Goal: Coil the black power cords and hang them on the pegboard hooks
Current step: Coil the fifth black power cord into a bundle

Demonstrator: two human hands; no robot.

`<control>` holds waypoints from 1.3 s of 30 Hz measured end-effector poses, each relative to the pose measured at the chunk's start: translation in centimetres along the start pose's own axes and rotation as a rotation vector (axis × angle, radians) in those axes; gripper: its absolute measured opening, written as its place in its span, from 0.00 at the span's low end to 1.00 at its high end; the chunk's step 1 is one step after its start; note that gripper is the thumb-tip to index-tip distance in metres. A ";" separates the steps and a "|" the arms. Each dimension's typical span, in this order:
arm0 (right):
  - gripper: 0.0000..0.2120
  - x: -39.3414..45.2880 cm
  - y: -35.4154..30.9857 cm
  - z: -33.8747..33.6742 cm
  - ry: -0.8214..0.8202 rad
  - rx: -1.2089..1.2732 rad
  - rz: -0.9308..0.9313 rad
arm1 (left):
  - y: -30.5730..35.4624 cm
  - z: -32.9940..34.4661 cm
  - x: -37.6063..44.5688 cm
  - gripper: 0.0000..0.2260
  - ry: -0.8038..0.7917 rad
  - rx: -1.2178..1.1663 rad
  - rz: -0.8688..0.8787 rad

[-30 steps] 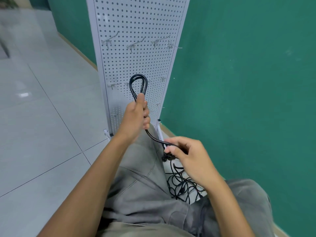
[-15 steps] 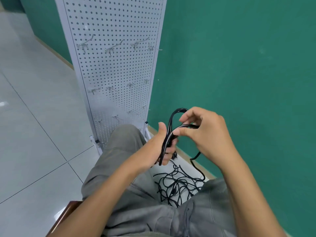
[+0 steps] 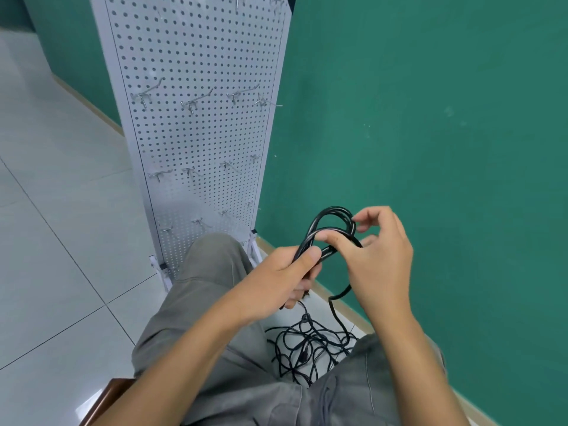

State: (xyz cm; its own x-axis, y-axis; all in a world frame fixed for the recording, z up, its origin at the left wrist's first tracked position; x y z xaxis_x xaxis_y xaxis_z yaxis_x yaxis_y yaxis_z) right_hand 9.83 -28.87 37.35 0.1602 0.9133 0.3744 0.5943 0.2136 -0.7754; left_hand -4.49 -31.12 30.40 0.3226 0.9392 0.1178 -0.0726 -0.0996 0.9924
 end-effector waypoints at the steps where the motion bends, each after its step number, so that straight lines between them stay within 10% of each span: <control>1: 0.19 -0.1 0.5 0.2 -0.044 0.072 0.041 | 0.0 0.0 0.0 0.18 0.028 -0.002 0.005; 6: 0.03 -0.9 2.3 0.8 -0.242 0.346 0.127 | 0.7 -0.4 -0.2 0.17 0.047 -0.023 0.038; 14: 0.12 -1.4 1.8 1.1 -0.235 0.829 0.283 | 0.2 1.3 0.0 0.19 -0.037 0.050 0.067; 19: 0.15 -0.6 0.6 1.0 -0.202 0.870 0.335 | -0.7 1.4 0.3 0.20 -0.023 0.423 0.117; 35: 0.06 0.7 -0.7 1.8 -0.346 0.827 0.494 | 0.5 3.0 -0.2 0.10 -0.110 -0.008 0.142; 39: 0.08 1.2 -1.5 1.8 -0.320 0.757 0.465 | 0.5 2.7 -0.1 0.09 0.079 -0.024 0.170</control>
State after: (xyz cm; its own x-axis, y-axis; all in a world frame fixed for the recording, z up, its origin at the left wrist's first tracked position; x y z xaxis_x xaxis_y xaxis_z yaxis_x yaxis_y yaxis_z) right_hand 7.65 -27.46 38.07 -0.0379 0.9913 -0.1261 -0.1628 -0.1306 -0.9780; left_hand -2.02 -32.15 30.95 0.2283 0.9326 0.2795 -0.1427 -0.2519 0.9572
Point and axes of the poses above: each hand's wrist, its own x-axis towards the middle knuckle, its own z-axis out of the palm, y = z × x, the point moved 6 cm from there along x, towards the middle knuckle, and after that the axes turned 6 degrees about z, right-handed, at the moved point
